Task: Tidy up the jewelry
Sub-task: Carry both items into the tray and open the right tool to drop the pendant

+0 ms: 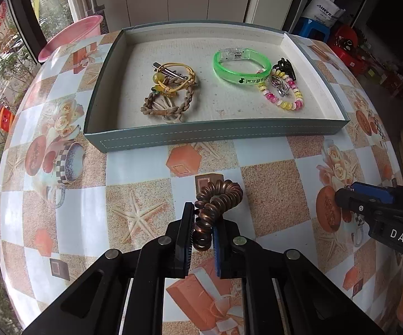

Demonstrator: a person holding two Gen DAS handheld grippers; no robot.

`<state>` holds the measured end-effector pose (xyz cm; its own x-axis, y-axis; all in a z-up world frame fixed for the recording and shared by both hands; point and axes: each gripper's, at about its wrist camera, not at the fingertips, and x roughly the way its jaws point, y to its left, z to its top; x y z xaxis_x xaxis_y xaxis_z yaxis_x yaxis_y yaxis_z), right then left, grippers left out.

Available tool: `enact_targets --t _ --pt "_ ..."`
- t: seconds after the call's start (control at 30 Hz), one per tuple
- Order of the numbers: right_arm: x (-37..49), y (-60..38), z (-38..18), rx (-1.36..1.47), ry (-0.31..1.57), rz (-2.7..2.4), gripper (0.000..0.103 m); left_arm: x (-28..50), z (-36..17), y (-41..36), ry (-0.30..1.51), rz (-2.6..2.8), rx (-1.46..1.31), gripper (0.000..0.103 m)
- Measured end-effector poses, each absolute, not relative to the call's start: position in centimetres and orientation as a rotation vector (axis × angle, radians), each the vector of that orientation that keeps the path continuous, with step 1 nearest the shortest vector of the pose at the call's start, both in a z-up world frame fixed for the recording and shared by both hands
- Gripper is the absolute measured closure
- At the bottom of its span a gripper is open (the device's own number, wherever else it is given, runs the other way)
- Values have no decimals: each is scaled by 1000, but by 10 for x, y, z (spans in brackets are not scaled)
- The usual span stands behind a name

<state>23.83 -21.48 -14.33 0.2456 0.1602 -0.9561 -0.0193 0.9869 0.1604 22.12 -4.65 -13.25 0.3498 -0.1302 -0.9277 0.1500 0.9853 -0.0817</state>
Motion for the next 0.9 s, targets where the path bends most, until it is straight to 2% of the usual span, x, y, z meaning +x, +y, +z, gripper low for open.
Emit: enact_targets --t 0.47,0.9 --pt "212 -255 -115 263 1299 139 68 206 -88 -23 1138 -202 -24 78" --pt "250 -259 -69 313 1210 191 68 249 -52 -18 1069 -186 -56 78"
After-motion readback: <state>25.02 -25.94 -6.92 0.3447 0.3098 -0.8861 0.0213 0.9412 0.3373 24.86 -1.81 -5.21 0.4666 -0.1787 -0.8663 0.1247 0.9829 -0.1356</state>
